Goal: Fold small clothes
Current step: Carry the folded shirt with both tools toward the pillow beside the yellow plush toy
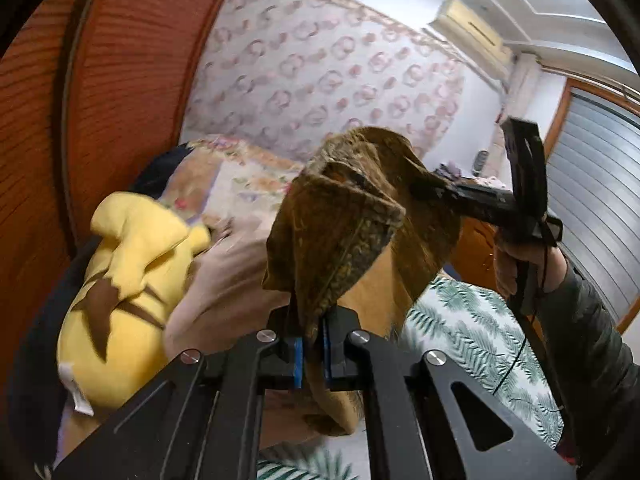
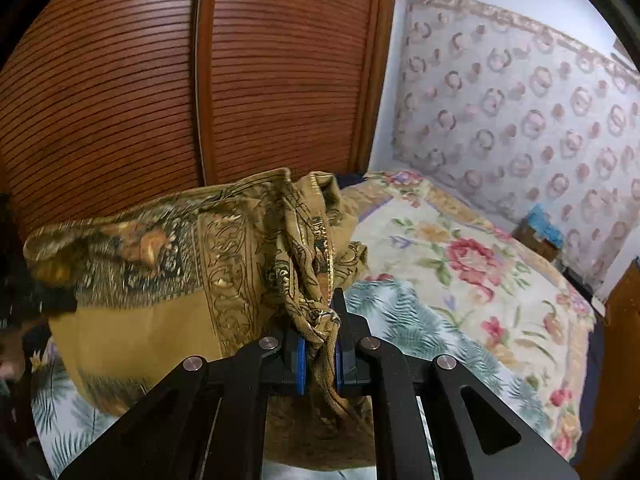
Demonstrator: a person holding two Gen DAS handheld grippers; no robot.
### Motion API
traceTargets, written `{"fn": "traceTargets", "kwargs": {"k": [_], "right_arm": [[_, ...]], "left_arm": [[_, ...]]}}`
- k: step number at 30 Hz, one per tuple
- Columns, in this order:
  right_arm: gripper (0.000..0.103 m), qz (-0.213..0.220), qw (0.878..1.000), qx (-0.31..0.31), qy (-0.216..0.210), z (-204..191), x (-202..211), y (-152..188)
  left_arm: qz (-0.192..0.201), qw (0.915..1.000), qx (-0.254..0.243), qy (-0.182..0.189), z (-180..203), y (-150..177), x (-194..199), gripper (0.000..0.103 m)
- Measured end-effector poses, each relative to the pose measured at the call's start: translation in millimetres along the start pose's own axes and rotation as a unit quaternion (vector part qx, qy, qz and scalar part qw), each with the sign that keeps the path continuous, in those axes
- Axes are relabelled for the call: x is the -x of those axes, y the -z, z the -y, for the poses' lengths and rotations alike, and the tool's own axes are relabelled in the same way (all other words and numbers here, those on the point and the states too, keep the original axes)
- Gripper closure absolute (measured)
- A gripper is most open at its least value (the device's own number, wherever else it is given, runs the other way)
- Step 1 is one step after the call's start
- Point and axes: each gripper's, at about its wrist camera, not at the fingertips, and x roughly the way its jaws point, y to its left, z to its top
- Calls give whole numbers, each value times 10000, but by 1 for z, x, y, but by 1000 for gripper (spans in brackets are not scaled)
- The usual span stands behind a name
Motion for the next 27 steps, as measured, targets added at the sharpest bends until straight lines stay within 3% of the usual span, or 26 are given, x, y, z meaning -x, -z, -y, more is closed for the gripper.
{"fn": "traceTargets", "kwargs": {"k": [7, 16, 22, 24, 27], "right_arm": [[93, -125, 9997, 219, -28, -17, -62, -24], [93, -330, 9986, 384, -132, -35, -96, -35], [85, -410, 9990, 101, -116, -28, -114, -37], [80, -407, 9991, 39, -129, -26, -114, -38], [71, -373, 9992, -117, -33, -19, -111, -40]], "left_arm": [[-33, 9997, 192, -154, -15, 16, -7, 96], [-219, 9990, 263, -305, -30, 32, 2, 96], [-191, 9983, 334, -446, -32, 34, 5, 94], [-133, 9984, 340, -440, -32, 31, 8, 92], [89, 9977, 191, -650, -28, 27, 19, 76]]}}
